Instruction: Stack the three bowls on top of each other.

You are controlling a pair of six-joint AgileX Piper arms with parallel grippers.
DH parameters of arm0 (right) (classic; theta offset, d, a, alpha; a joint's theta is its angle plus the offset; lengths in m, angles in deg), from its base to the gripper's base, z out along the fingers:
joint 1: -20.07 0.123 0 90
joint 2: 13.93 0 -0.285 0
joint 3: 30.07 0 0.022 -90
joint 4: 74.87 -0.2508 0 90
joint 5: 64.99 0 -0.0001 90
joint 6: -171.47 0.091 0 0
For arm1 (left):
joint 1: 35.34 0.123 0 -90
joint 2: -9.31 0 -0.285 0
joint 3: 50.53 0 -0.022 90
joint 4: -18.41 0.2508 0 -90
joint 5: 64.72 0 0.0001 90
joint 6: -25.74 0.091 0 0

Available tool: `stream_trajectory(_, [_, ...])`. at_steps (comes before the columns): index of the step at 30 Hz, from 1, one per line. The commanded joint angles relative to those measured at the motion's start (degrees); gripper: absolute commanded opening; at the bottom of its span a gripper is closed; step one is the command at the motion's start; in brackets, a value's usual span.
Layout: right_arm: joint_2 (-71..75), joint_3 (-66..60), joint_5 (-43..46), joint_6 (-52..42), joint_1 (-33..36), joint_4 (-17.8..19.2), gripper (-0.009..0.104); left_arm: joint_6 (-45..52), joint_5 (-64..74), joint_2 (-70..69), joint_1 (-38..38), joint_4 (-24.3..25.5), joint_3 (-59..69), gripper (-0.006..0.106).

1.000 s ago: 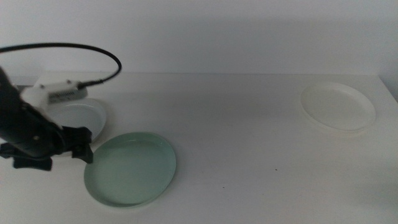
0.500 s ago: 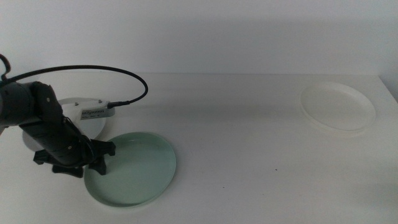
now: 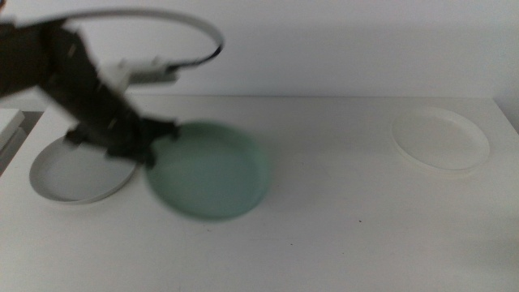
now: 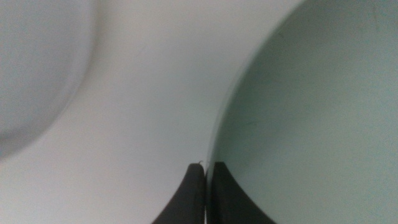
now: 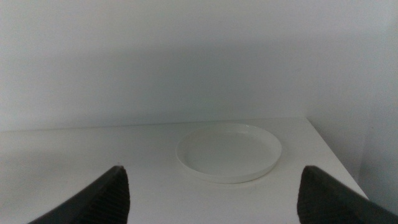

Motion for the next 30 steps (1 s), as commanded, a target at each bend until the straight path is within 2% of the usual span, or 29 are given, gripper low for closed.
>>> stream_trajectory(1, [0.3, -0.1, 0.7, -0.4, 0.0, 0.7, 0.093, -1.4, 4.7, 1.9, -3.6, 0.8, -7.5, -0.002])
stream_trajectory(9, [0.3, -0.1, 0.7, -0.4, 0.0, 0.7, 0.093, -2.8, 8.3, 15.3, -11.0, 0.4, -23.9, -0.002])
stream_trajectory(13, [0.3, -0.1, 0.7, -0.4, 0.0, 0.7, 0.093, -2.1, 7.6, 19.4, -11.9, -1.0, -24.6, -0.002])
stream_trajectory(18, [0.3, -0.1, 0.7, -0.4, 0.0, 0.7, 0.093, 0.9, 5.6, 23.4, -11.9, -5.5, -24.5, -0.002])
stream_trajectory(24, [0.3, -0.1, 0.7, -0.4, 0.0, 0.7, 0.093, 2.1, 5.1, 25.9, -11.9, -6.9, -24.5, -0.001])
stream_trajectory(27, [0.3, -0.1, 0.7, -0.4, 0.0, 0.7, 0.093, 2.1, 5.1, 26.2, -11.9, -6.7, -24.5, 0.007])
stream_trajectory(30, [0.3, -0.1, 0.7, -0.4, 0.0, 0.7, 0.093, 2.1, 5.7, 26.0, -11.8, -5.9, -24.5, 0.03])
